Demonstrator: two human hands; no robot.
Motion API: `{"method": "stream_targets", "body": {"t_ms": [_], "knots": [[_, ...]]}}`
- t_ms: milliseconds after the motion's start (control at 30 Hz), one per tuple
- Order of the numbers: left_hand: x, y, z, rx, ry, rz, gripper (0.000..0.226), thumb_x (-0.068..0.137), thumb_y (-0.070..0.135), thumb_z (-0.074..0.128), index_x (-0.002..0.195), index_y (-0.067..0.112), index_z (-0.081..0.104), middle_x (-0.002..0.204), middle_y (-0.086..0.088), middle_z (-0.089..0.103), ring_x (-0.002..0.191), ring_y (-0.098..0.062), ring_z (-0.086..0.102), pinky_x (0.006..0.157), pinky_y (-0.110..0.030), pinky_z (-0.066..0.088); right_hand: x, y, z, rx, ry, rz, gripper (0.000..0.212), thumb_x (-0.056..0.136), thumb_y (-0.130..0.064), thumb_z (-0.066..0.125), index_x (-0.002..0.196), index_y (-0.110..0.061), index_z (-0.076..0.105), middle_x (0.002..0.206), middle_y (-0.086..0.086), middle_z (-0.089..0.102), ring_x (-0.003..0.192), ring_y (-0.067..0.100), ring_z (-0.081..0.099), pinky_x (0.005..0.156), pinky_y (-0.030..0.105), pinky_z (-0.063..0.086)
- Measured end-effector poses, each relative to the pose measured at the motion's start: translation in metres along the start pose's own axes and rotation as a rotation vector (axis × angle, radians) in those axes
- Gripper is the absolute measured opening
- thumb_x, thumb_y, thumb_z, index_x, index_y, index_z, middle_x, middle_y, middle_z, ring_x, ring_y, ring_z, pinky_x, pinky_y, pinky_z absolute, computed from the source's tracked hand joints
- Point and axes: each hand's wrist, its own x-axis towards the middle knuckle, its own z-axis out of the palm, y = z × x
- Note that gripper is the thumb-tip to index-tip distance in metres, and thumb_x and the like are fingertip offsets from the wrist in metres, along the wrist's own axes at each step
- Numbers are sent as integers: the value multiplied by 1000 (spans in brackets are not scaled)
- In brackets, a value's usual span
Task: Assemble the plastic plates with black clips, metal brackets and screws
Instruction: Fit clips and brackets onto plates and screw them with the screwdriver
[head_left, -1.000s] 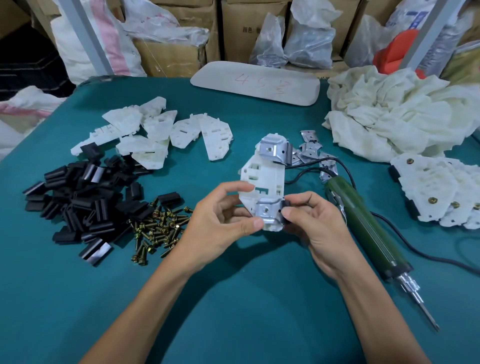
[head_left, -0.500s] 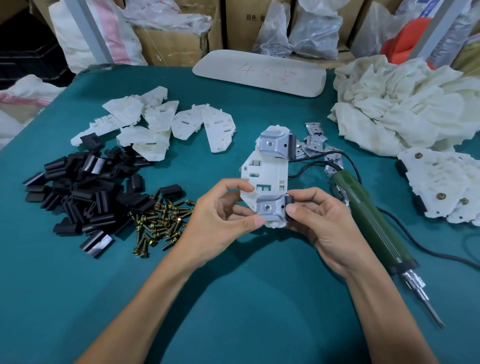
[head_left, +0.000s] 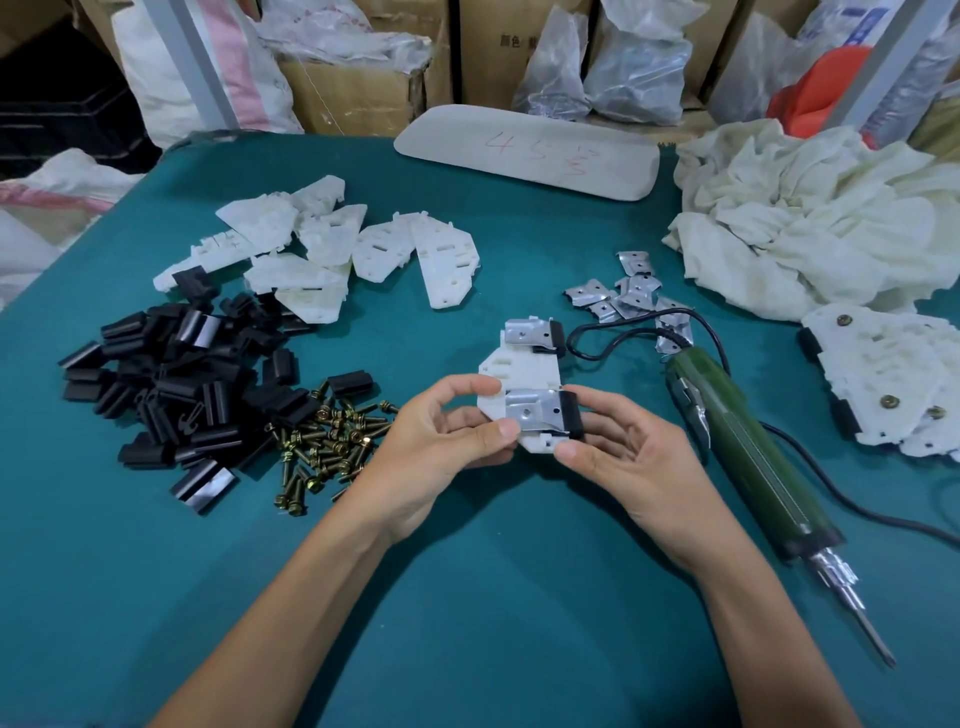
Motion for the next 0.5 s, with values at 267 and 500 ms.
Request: {"method": "stream_targets", "body": {"t_ms": [267,500], "knots": [[-2,1,-3,117,-22,-87,49,79,23,81,121,15,58,86,-11,71,83,-22,70,74,-27,56,0,6,-12,40,-48,70,46,80,-19,76,126,-16,68,110,10,78,96,21,75,85,23,57],[-3,52,-47,1267,410,273,23,91,36,69,113,36,60,81,21,66,83,-8,62,79,-31,49,2,14,-19,-219,38,91,52,67,-30,84,117,-38,74,94,-1,66,69,13,52,71,13,49]]}}
